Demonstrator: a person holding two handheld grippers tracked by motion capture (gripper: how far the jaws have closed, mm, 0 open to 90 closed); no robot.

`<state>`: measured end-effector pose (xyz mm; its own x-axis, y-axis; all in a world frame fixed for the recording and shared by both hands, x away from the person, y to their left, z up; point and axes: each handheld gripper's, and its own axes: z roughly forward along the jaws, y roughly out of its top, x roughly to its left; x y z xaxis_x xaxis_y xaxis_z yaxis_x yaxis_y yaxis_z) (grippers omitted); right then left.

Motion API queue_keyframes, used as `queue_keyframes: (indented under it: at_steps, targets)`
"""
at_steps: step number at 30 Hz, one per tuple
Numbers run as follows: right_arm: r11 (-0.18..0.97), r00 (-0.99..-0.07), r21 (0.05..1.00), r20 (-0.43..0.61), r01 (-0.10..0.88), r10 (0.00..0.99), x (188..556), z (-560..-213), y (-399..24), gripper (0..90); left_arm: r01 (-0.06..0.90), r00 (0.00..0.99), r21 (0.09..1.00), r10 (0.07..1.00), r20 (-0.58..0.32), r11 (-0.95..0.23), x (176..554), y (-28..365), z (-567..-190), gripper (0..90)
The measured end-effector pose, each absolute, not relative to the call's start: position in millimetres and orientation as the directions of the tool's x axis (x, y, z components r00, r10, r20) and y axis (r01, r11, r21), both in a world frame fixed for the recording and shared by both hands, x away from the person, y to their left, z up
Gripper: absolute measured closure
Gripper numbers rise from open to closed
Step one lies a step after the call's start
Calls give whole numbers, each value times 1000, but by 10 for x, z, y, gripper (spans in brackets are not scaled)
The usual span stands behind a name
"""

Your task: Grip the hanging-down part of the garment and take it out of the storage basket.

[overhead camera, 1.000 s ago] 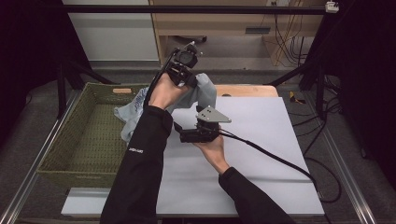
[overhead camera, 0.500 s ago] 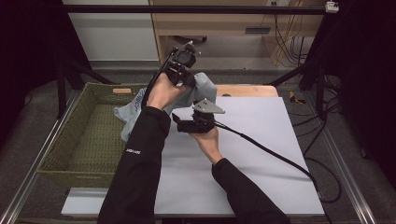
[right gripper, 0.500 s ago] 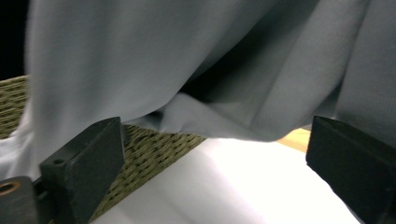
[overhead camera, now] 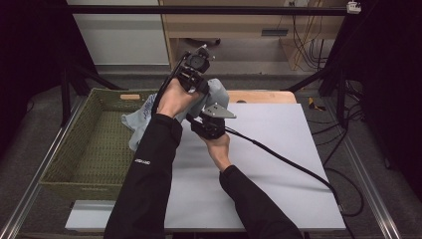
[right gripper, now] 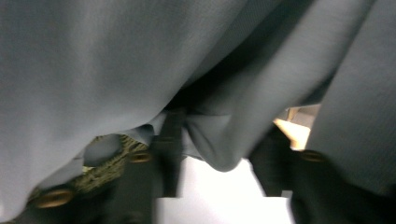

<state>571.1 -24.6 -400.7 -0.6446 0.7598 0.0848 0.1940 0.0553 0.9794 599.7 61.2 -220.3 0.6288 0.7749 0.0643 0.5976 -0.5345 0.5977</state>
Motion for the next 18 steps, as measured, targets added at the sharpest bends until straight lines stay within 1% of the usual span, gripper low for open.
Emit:
queue_keyframes:
  at_steps: [1,2,4,6,9,12,16,18]
  targets:
    - [81,-642,977,67,198,764,5713,-4007,-260,850,597,629,597,775,66,-535,5993,609,-2201,846]
    - [95,-642,977,52,192,765,5708,-4006,-264,873,597,629,597,775,67,-536,5991,608,-2199,846]
    - [92,-643,975,61,201,764,5694,-3998,-260,879,597,628,597,775,68,-535,5989,615,-2199,846]
    - [127,-651,977,15,171,759,5680,-3979,-290,886,598,625,598,778,70,-534,5989,623,-2194,846]
    - [114,-649,976,36,187,760,5632,-3943,-303,888,597,624,599,778,72,-534,5985,613,-2193,846]
    - [124,-665,980,12,157,747,5528,-3900,-351,889,594,627,595,775,80,-542,5982,591,-2196,846]
    - [124,-667,977,22,171,744,5462,-3878,-423,890,591,626,596,775,86,-543,5968,568,-2191,846]
    - [134,-679,979,5,152,734,5443,-3876,-498,890,590,625,597,776,88,-543,5961,557,-2183,846]
